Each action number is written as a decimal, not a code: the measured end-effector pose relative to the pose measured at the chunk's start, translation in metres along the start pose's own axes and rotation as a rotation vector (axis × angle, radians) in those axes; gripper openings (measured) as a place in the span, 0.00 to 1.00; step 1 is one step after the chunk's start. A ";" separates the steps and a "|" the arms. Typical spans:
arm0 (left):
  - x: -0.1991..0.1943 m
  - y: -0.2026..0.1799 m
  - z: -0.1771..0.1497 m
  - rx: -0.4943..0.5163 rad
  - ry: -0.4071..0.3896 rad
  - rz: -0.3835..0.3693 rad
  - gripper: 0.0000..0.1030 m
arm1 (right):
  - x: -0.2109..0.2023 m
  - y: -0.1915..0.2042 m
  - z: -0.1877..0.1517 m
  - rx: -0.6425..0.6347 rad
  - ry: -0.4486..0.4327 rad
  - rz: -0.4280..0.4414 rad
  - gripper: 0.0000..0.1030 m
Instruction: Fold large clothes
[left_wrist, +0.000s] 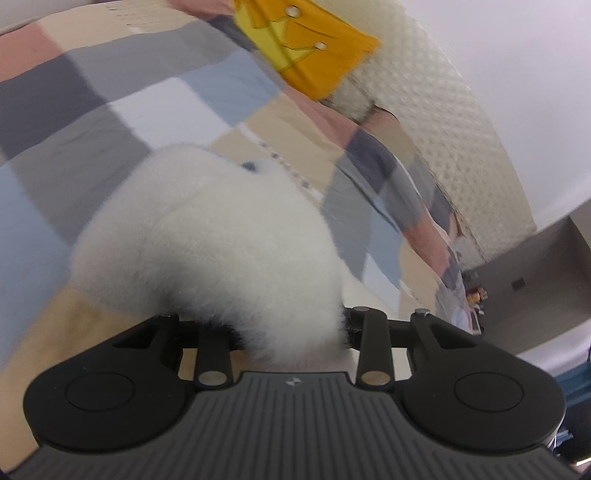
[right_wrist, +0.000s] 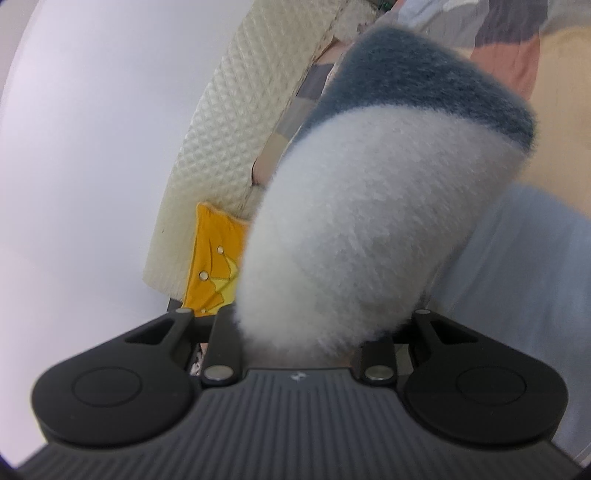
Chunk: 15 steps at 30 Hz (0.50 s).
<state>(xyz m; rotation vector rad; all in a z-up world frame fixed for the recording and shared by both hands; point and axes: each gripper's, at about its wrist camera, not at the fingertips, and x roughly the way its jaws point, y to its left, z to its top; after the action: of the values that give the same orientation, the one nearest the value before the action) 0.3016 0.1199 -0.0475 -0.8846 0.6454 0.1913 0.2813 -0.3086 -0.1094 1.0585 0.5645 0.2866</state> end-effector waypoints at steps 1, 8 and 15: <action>0.005 -0.014 0.000 0.020 0.003 -0.005 0.38 | 0.000 -0.001 0.009 0.008 -0.003 -0.002 0.32; 0.051 -0.091 -0.003 0.087 0.028 -0.012 0.38 | 0.006 -0.008 0.073 0.014 -0.026 -0.026 0.32; 0.114 -0.161 -0.001 0.108 0.047 -0.008 0.38 | 0.028 -0.013 0.138 -0.020 -0.037 -0.064 0.32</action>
<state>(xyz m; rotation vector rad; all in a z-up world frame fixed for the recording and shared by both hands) 0.4584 0.0053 -0.0100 -0.7897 0.6891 0.1275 0.3819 -0.4032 -0.0786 1.0228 0.5596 0.2158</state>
